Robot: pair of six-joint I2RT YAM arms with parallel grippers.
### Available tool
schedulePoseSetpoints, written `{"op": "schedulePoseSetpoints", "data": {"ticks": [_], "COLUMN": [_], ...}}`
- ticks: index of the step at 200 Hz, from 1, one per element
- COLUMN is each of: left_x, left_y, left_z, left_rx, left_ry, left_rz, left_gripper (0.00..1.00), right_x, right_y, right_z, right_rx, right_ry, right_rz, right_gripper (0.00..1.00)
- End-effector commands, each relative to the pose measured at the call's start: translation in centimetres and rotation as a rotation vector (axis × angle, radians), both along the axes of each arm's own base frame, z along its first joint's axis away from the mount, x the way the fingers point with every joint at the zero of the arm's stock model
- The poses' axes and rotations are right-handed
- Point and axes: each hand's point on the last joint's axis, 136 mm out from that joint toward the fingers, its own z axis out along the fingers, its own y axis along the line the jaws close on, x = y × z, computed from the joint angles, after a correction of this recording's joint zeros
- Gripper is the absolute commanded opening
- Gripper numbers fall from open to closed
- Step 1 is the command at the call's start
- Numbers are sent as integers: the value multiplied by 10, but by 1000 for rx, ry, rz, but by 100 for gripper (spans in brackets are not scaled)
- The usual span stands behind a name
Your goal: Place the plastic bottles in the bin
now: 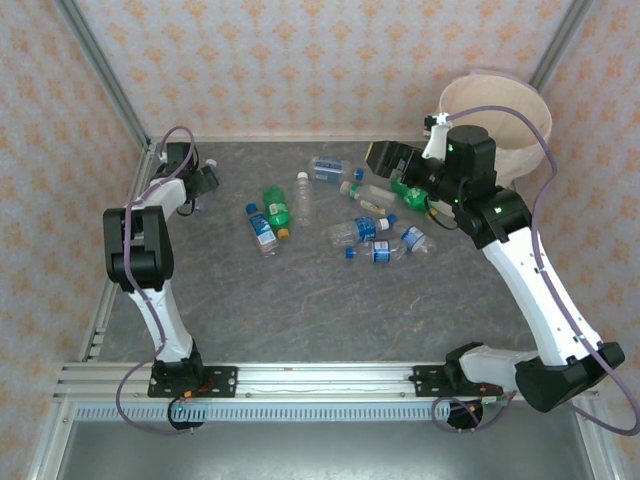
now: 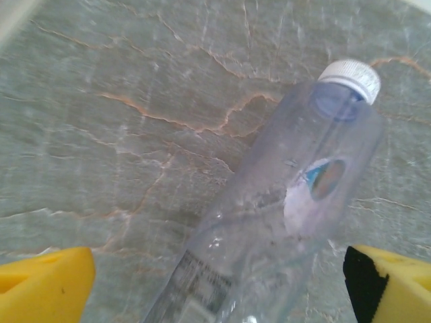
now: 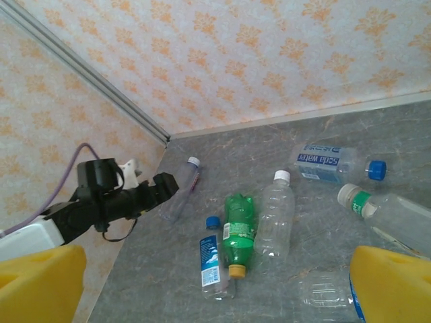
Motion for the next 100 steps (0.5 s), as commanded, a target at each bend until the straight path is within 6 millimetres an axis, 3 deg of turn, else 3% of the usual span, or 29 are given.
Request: {"op": "schedulePoseSetpoints", "data": {"ticks": [1,50,100], "left_x": [16,24,21], "left_y": [-16,-37,-45], "left_z": [-6,-21,-34], "left_rx": [-93,-178,-156], "left_ry": [-18,-20,26], "left_rz": [-87,-140,-163], "left_gripper": [94,87,80], "right_x": [0,6,12], "right_y": [-5,-5,-1], "right_z": [8,4,2], "right_rx": [-12,-16,-17], "right_ry": [-8,4,9], "right_rz": [-35,-56,-50], "right_gripper": [99,100,100]}}
